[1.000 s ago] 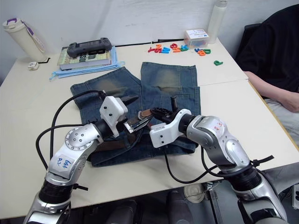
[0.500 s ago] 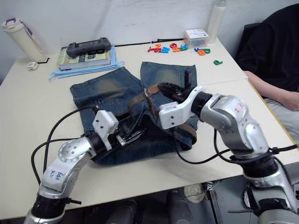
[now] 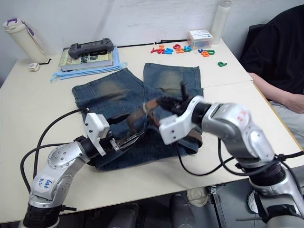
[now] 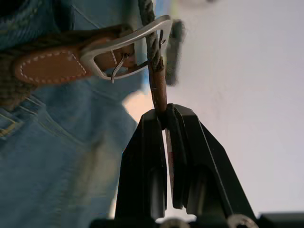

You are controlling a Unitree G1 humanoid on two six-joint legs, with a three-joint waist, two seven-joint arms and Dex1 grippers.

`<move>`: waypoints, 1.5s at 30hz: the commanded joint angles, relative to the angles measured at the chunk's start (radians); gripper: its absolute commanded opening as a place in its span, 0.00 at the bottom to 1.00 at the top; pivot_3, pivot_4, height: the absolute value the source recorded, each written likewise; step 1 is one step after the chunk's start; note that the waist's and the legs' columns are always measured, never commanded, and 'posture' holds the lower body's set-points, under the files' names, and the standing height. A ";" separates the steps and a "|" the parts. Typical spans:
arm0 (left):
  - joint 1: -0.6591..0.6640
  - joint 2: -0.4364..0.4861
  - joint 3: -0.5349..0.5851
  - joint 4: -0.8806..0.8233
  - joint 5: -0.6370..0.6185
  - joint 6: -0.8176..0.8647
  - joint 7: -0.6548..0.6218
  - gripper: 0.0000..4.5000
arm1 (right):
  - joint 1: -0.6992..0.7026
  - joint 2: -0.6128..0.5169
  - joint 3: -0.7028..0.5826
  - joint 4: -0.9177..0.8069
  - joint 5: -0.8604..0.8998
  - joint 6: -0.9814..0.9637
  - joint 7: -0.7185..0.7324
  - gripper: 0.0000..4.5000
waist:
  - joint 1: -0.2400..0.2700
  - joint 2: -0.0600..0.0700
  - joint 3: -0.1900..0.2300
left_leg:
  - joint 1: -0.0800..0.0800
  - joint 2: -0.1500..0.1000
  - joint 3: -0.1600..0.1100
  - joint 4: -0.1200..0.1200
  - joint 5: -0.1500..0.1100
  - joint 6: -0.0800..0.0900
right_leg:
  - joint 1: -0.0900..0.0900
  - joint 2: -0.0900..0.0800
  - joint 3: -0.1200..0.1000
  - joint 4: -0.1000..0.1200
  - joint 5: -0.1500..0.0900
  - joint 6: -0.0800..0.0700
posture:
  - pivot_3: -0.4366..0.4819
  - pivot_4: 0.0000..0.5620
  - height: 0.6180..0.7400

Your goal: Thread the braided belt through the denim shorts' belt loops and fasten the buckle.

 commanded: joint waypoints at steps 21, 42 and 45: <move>-0.099 -0.029 -0.058 0.035 0.033 -0.003 0.022 1.00 | -0.130 -0.040 0.007 0.152 -0.135 -0.099 0.017 0.01 | 0.000 0.000 0.000 | 0.001 0.001 0.008 0.001 0.000 0.000 | 0.000 0.001 0.002 0.000 0.001 0.001 | 0.48 0.27 0.79; -0.245 -0.101 -0.219 0.150 0.320 0.011 0.185 1.00 | -0.130 0.010 -0.006 -0.025 -0.046 0.085 0.156 0.01 | 0.000 0.000 0.000 | 0.001 0.000 0.007 0.001 0.000 0.001 | 0.000 0.001 0.003 0.000 0.001 0.002 | 0.48 0.27 0.79; -0.255 -0.109 -0.231 0.153 0.349 0.014 0.191 1.00 | -0.128 0.017 -0.001 -0.026 -0.047 0.089 0.155 0.01 | 0.000 0.000 0.000 | 0.001 0.000 0.007 0.001 0.000 0.001 | 0.000 0.001 0.004 0.000 0.001 0.002 | 0.48 0.27 0.79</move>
